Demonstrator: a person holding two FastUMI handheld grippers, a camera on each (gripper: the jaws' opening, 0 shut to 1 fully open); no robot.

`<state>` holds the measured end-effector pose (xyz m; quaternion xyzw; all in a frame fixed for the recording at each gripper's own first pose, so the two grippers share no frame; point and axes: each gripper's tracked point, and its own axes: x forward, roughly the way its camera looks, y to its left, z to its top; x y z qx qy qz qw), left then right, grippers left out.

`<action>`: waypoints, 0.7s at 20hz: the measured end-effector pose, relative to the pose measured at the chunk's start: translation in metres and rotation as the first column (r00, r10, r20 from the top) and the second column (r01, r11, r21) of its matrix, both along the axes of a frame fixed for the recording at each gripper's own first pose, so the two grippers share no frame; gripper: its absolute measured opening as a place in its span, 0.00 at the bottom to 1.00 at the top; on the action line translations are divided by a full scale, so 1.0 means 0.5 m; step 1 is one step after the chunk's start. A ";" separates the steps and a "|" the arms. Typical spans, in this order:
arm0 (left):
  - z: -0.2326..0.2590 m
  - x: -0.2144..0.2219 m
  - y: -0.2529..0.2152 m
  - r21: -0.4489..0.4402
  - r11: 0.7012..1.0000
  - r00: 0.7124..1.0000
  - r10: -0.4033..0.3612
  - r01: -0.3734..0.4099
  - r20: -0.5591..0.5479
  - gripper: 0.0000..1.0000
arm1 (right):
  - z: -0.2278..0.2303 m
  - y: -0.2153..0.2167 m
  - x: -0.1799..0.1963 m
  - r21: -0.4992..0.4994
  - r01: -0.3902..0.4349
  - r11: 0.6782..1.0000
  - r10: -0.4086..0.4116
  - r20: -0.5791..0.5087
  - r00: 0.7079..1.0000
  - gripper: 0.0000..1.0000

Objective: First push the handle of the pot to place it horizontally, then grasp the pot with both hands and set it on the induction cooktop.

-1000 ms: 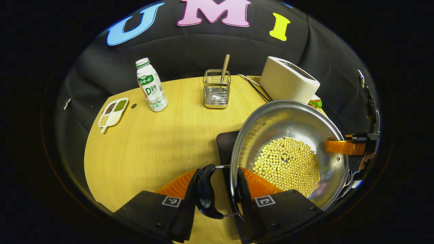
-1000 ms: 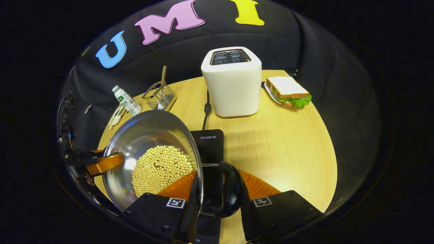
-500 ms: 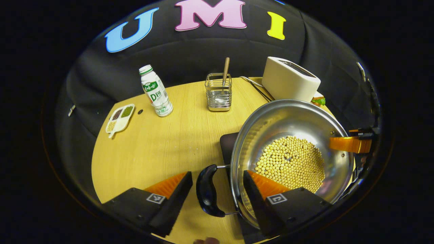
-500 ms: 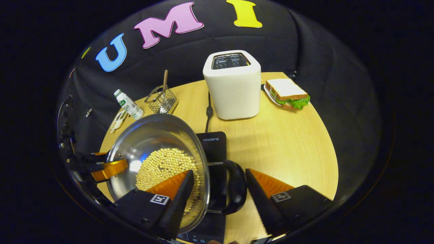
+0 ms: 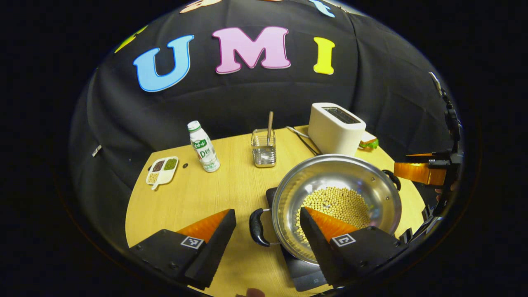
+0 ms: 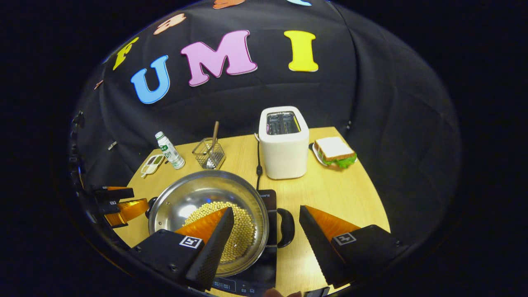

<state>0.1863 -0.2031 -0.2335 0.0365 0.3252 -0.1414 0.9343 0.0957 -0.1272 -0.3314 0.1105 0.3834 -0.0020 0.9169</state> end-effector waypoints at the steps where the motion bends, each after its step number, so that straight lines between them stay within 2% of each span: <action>1: 0.027 -0.006 0.004 -0.009 1.000 1.000 0.002 -0.002 0.029 0.96 | 0.035 0.001 0.002 -0.002 0.004 1.000 -0.004 0.037 0.999 0.99; 3: 0.097 -0.013 0.021 -0.011 1.000 0.993 0.013 -0.012 0.115 0.97 | 0.100 0.009 -0.002 0.004 0.012 1.000 -0.013 0.102 0.995 0.98; 7: 0.218 -0.049 0.038 -0.023 1.000 0.963 0.021 -0.015 0.269 0.96 | 0.220 0.013 -0.011 -0.002 0.039 0.999 -0.038 0.214 0.976 0.99; 10: 0.276 -0.079 0.051 -0.065 0.998 0.947 0.044 -0.024 0.319 0.96 | 0.311 0.022 -0.018 0.021 0.067 0.998 -0.070 0.299 0.952 0.98; 14: 0.338 -0.108 0.086 -0.134 0.989 0.922 0.101 -0.054 0.373 0.96 | 0.403 0.030 -0.032 -0.014 0.077 0.997 -0.064 0.402 0.913 0.98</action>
